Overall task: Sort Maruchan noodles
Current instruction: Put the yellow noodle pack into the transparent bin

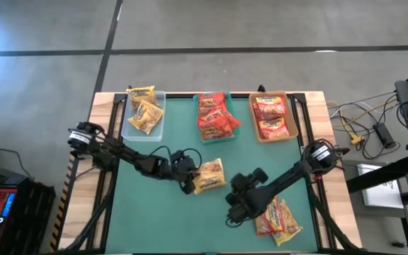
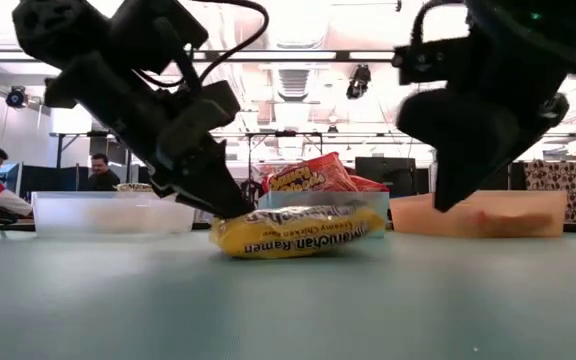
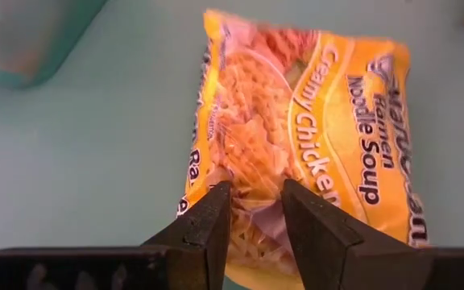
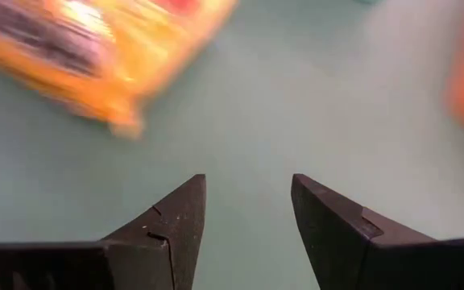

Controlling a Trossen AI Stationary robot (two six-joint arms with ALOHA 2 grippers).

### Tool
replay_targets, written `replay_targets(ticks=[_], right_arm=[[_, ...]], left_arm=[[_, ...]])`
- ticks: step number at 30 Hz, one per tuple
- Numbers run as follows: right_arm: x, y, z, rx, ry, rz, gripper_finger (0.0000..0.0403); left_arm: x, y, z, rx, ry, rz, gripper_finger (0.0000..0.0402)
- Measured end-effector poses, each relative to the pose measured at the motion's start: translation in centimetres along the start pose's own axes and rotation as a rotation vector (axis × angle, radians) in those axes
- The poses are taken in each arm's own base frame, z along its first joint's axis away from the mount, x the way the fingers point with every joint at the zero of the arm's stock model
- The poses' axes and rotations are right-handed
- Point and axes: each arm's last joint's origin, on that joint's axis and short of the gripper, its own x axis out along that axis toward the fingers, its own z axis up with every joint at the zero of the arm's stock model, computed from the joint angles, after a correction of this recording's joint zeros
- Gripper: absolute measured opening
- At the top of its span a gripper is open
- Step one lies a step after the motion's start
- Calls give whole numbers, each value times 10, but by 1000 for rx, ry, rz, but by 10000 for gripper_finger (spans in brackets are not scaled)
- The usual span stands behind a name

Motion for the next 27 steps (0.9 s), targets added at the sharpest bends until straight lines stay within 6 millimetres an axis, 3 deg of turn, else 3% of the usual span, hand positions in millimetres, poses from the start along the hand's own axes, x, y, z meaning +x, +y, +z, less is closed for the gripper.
replay_targets(ticks=[5, 11, 15, 22, 27], right_arm=[[0, -13, 5, -5, 33, -90, 180], [1, -14, 12, -11, 43, -72, 180], [2, -14, 14, -26, 36, -72, 180], [7, -11, 22, -25, 11, -35, 180], [9, 9, 30, -162, 51, 179, 180]], left_arm=[[-10, -9, -2, 12, -40, 28, 97], [-31, -15, 13, 34, -103, -27, 97], [-39, -21, 11, 50, -114, -50, 97], [-26, -27, -3, 31, -83, -39, 97], [-15, -29, -12, 4, -64, -17, 97]])
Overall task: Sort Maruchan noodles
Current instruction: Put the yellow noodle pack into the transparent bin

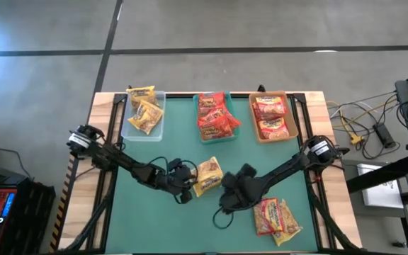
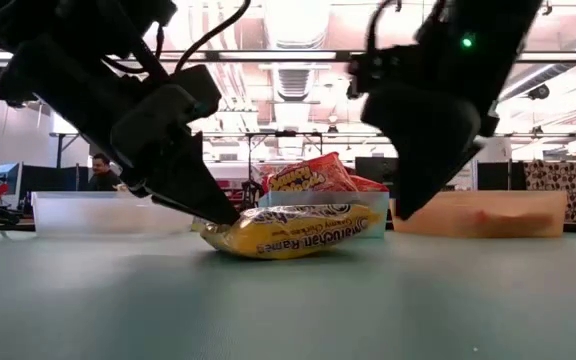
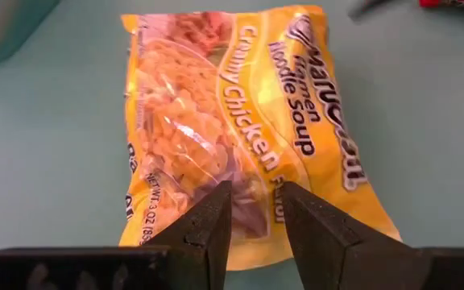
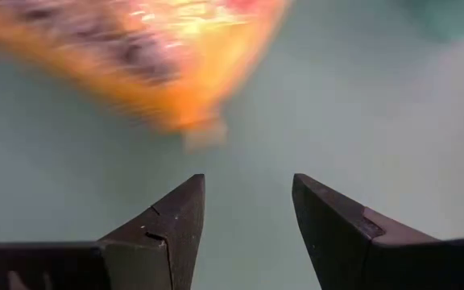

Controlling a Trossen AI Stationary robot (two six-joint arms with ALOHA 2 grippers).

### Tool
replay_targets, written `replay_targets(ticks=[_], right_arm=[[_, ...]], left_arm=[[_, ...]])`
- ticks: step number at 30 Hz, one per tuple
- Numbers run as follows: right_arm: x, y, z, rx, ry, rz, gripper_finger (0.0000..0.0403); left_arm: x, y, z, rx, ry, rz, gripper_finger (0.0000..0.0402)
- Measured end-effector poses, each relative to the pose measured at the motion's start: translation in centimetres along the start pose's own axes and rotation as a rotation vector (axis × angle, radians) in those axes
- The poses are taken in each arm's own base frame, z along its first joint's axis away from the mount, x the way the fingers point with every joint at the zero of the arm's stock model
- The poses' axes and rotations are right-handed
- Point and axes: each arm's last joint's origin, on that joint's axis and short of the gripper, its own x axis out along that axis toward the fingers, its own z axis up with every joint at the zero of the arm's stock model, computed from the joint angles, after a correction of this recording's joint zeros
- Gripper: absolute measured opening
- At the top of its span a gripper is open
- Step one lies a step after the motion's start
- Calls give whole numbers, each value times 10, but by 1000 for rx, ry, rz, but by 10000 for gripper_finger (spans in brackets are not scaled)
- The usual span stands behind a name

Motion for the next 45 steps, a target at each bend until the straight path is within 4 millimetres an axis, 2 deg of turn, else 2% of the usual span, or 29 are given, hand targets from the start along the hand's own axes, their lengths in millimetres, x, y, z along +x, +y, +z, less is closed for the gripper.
replay_targets(ticks=[5, 8, 13, 20, 24, 26, 29, 34, 38, 41, 45], right_arm=[[1, 11, 11, -131, 3, 181, 180], [0, 5, 17, -146, 22, 181, 180], [-5, -15, 26, -145, 64, 125, 180], [-12, -45, 44, -53, 7, 187, 180], [-3, -50, 47, 44, -38, 401, 180], [6, -48, 43, 82, -62, 526, 180], [18, -48, 34, 142, -90, 620, 181], [31, -55, 19, 231, -26, 588, 185], [32, -55, 18, 253, -5, 596, 183], [29, -55, 24, 254, -17, 605, 185], [21, -60, 47, 261, -32, 642, 197]], left_arm=[[3, -5, -10, 6, 20, -3, 97], [3, -6, -19, 16, 65, -13, 97], [1, -8, -20, 16, 78, -22, 97], [0, -9, -22, 19, 79, -19, 97], [-1, -9, -23, 21, 81, -18, 97], [-1, -9, -23, 21, 81, -17, 97], [-1, -9, -24, 22, 83, -16, 97], [-1, -4, -29, 14, 89, -2, 97], [-2, 1, -35, -8, 73, 14, 97], [-3, 4, -37, -22, 55, 7, 97], [-3, 4, -38, -24, 52, 5, 97]])
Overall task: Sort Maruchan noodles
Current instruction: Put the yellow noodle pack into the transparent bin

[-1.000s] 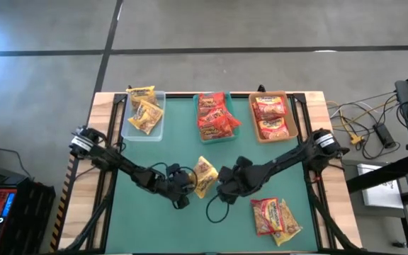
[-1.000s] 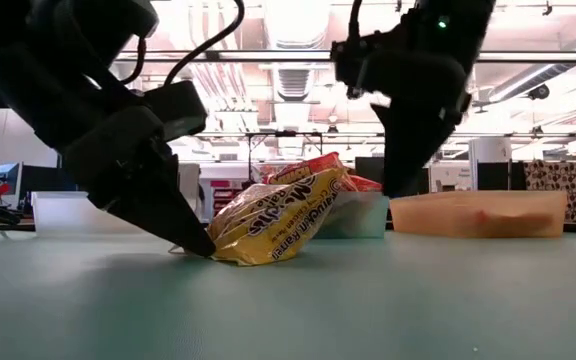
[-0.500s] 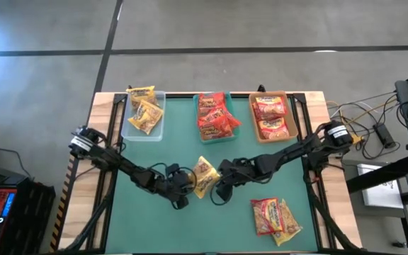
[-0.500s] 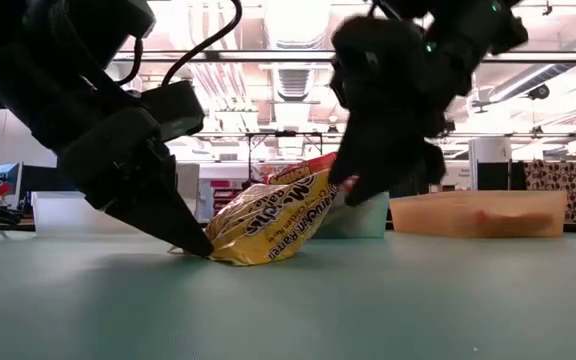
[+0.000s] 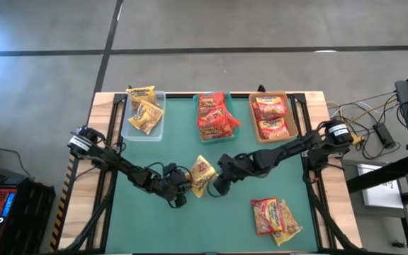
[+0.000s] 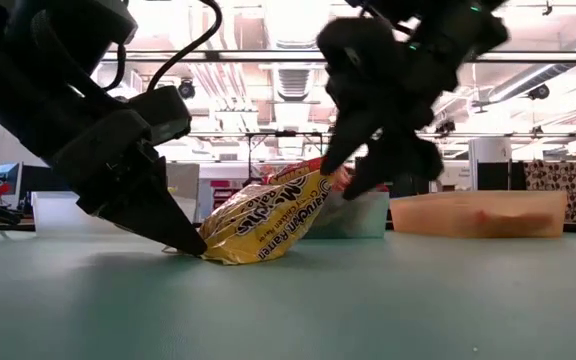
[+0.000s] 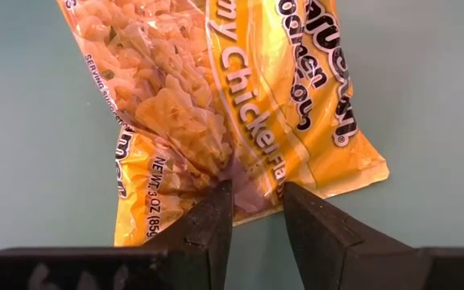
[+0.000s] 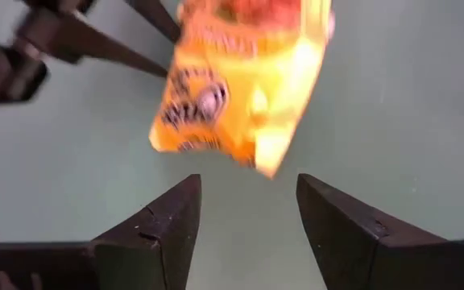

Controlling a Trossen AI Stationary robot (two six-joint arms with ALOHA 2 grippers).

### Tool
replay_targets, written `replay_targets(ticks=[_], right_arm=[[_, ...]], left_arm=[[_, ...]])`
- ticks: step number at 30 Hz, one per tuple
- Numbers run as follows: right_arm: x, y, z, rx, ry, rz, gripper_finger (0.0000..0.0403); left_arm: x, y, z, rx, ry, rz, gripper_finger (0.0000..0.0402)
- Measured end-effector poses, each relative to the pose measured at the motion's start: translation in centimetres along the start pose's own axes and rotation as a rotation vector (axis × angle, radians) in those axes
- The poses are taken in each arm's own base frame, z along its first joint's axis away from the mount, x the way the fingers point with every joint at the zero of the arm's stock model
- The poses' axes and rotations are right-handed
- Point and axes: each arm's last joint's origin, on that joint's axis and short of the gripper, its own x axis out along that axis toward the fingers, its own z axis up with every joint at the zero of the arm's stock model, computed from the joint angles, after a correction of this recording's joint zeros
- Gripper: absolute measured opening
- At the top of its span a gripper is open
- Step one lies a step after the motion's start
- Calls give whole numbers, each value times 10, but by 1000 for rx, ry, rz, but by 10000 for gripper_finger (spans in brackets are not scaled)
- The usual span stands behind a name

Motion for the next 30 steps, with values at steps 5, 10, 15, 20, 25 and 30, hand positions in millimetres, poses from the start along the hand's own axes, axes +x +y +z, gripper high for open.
replay_targets(ticks=[5, 10, 15, 20, 25, 30], right_arm=[[-9, -1, 29, -4, 21, -14, 233], [-15, -4, 52, -6, -14, -25, 279], [-1, -15, 56, 18, 1, -64, 316], [17, -16, 57, 0, 11, 2, 327], [31, -12, 59, -33, 8, 124, 327], [40, -15, 56, -33, 32, 116, 327]], left_arm=[[0, 0, 0, 0, 0, 0, 97], [0, 1, 0, -1, -2, 2, 97], [0, 1, 0, 0, -8, 8, 97], [0, 1, 0, 2, -9, 9, 97], [0, 1, 0, 3, -10, 11, 97], [0, 1, 0, 1, -13, 11, 97]])
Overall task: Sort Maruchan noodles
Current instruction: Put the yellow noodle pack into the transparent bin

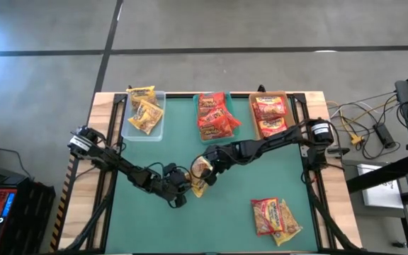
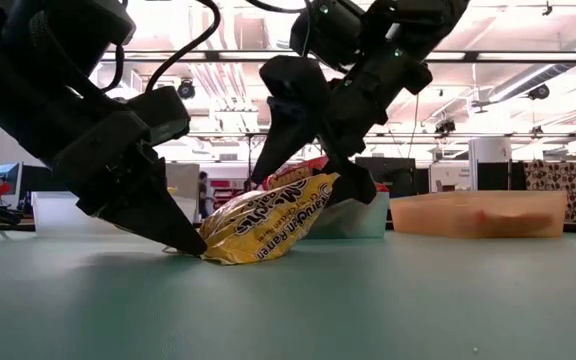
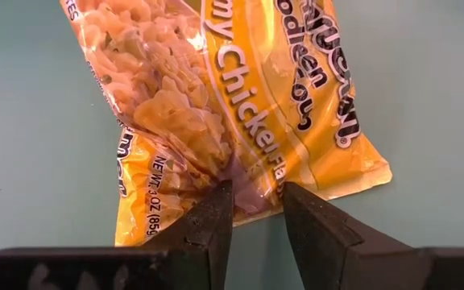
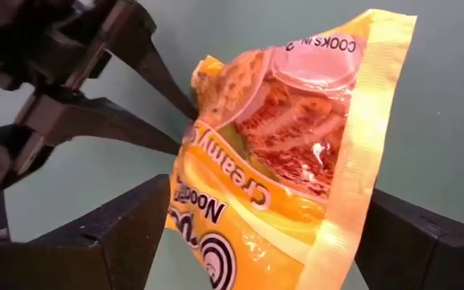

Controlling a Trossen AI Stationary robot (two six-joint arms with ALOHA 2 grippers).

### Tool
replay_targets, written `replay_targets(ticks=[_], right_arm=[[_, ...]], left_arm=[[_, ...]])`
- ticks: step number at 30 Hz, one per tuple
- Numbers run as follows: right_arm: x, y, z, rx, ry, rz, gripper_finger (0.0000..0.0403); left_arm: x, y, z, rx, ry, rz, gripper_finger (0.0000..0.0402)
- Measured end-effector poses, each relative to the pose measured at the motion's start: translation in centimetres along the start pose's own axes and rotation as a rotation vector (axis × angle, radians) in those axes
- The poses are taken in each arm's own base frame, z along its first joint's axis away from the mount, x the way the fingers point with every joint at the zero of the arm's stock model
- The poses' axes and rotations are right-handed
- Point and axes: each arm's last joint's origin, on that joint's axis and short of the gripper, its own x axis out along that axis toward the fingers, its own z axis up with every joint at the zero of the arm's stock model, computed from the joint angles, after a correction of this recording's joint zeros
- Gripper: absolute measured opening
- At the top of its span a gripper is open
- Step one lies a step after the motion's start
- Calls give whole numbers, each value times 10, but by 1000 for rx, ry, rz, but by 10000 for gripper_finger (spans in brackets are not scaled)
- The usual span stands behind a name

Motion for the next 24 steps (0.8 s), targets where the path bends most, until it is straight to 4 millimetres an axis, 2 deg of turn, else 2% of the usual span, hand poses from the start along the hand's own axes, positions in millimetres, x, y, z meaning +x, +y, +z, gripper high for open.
replay_targets(ticks=[15, 18, 24], right_arm=[[2, 0, -1, -12, 0, 2, 324], [2, 0, -1, -13, -3, -2, 303], [2, 0, -1, -13, -5, -4, 223]], left_arm=[[0, -1, 2, -10, -29, 5, 98], [0, -1, 2, -11, -31, 6, 98], [0, -1, 2, -11, -32, 6, 98]])
